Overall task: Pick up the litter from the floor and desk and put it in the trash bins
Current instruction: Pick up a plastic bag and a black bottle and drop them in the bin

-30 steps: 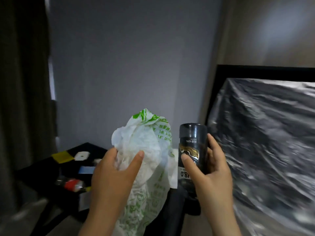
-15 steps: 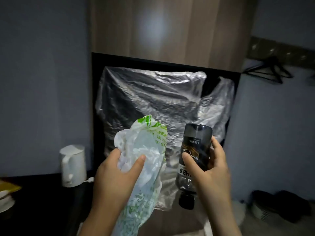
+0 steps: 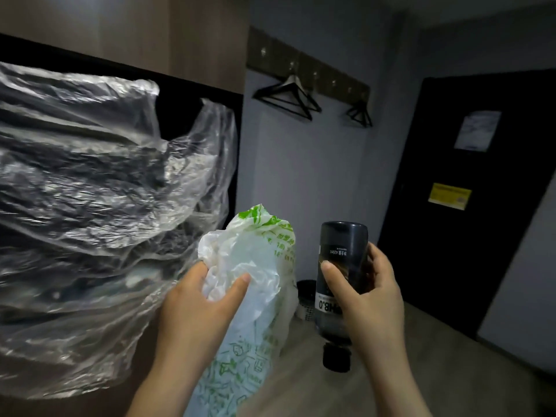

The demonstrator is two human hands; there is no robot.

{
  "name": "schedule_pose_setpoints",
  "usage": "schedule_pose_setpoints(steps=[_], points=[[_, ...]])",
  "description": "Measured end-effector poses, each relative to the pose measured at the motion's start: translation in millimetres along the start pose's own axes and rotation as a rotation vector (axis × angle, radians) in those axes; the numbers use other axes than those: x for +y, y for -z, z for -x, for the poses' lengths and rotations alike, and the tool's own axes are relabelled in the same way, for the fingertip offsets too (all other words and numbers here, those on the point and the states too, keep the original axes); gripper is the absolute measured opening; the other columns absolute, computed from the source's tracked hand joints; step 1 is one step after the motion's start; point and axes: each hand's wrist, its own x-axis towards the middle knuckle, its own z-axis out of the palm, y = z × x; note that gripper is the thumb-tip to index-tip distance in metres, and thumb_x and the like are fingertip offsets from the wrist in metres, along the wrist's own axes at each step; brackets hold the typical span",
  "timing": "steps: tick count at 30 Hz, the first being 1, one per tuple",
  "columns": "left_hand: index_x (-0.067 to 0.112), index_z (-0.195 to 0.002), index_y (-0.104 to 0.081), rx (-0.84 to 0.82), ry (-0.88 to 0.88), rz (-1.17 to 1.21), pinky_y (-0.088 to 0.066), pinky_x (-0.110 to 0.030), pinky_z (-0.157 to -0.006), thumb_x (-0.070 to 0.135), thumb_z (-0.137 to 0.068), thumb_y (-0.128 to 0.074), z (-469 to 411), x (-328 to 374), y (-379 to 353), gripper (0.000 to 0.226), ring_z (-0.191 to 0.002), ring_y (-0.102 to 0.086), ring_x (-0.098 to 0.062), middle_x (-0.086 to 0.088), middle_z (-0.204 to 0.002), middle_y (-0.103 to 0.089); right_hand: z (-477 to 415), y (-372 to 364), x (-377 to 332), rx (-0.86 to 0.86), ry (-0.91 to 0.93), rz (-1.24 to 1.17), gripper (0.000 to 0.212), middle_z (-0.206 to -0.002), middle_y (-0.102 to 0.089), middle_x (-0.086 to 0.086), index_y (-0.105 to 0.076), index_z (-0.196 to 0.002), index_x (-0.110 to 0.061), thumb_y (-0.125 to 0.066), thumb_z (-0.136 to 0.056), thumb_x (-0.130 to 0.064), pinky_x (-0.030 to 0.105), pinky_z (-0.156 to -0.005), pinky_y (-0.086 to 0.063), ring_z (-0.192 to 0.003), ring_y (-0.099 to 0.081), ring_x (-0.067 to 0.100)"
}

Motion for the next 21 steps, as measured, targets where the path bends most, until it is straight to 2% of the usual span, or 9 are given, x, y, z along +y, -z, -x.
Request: schedule_pose_setpoints(steps=[3, 7, 11, 14, 16, 18, 21], points=[[0.041, -0.088, -0.061, -0.092, 0.009, 0.023, -0.054, -0.034, -0.067, 0.059, -0.069, -0.068, -10, -5, -47, 0.027, -0.073, -0.062, 0.006, 0.028, -0.083, -0.067, -24, 24, 22, 0.068, -0.026, 0.046, 0.059, -0.099, -0.061, -0.037, -0.05, -0.121, -0.046, -0.078, -0.07, -0.036, 0.011, -0.072, -0.044, -0.091, -0.058, -0.017], [0.039, -0.085, -0.061, -0.193, 0.001, 0.042, -0.049, -0.027, -0.06, 0.058, -0.072, -0.067, -37, -20, -103, 0.023, -0.075, -0.058, 0.012, 0.032, -0.085, -0.064, -60, 40, 55, 0.143, -0.05, 0.111, 0.059, -0.098, -0.055, -0.046, -0.047, -0.12, -0.05, -0.077, -0.072, -0.035, 0.01, -0.069, -0.041, -0.09, -0.054, -0.022], [0.031, -0.081, -0.061, -0.238, -0.005, 0.038, -0.05, -0.029, -0.062, 0.059, -0.071, -0.065, -78, -49, -148, 0.03, -0.073, -0.059, 0.004, 0.019, -0.08, -0.066, -100, 39, 89, 0.209, -0.06, 0.181, 0.058, -0.095, -0.055, -0.047, -0.046, -0.119, -0.051, -0.077, -0.073, -0.035, 0.01, -0.067, -0.041, -0.089, -0.053, -0.024], [0.029, -0.08, -0.059, -0.26, -0.004, 0.023, -0.05, -0.03, -0.063, 0.059, -0.073, -0.064, -118, -73, -174, 0.031, -0.072, -0.059, -0.002, 0.013, -0.078, -0.065, -132, 27, 116, 0.233, -0.103, 0.226, 0.06, -0.092, -0.058, -0.04, -0.046, -0.121, -0.048, -0.078, -0.072, -0.035, 0.01, -0.067, -0.04, -0.087, -0.052, -0.025], [0.034, -0.075, -0.054, -0.27, 0.008, 0.014, -0.045, -0.024, -0.061, 0.059, -0.074, -0.064, -146, -87, -193, 0.028, -0.071, -0.054, 0.0, 0.016, -0.076, -0.06, -154, 18, 133, 0.224, -0.143, 0.258, 0.06, -0.096, -0.06, -0.033, -0.047, -0.121, -0.047, -0.078, -0.071, -0.034, 0.01, -0.068, -0.039, -0.088, -0.053, -0.022], [0.034, -0.076, -0.053, -0.304, 0.028, -0.006, -0.042, -0.024, -0.06, 0.062, -0.073, -0.063, -173, -101, -214, 0.03, -0.075, -0.053, -0.002, 0.019, -0.08, -0.058, -175, 10, 151, 0.225, -0.185, 0.286, 0.057, -0.103, -0.057, -0.028, -0.046, -0.114, -0.052, -0.078, -0.071, -0.033, 0.01, -0.068, -0.038, -0.091, -0.053, -0.016], [0.026, -0.086, -0.055, -0.323, 0.035, -0.062, -0.041, -0.03, -0.062, 0.062, -0.075, -0.061, -202, -121, -249, 0.039, -0.085, -0.058, -0.017, 0.011, -0.089, -0.061, -201, 4, 181, 0.244, -0.24, 0.313, 0.05, -0.098, -0.057, -0.027, -0.045, -0.097, -0.057, -0.08, -0.069, -0.033, 0.013, -0.067, -0.038, -0.089, -0.052, -0.013]])
